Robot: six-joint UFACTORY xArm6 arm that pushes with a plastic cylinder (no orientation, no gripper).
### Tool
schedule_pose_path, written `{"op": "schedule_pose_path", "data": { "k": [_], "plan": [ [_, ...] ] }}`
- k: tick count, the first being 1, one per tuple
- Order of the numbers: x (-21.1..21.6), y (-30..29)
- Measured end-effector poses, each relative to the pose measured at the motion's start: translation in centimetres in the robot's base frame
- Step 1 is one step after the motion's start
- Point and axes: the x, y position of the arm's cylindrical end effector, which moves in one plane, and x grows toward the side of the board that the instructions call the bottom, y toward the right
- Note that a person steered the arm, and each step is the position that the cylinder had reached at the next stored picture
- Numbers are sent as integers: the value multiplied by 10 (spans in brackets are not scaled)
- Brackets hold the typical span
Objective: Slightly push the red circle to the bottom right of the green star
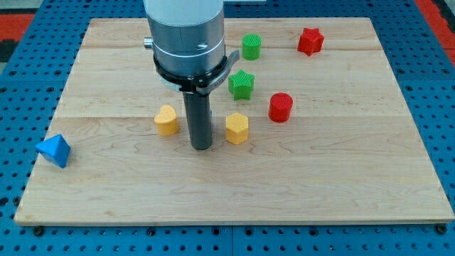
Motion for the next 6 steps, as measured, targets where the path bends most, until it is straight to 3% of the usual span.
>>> {"op": "schedule_pose_path", "data": {
  "k": [1, 2, 3, 6],
  "plan": [
    [72, -45],
    [79, -189],
    [91, -246],
    [95, -249]
  ]
}}
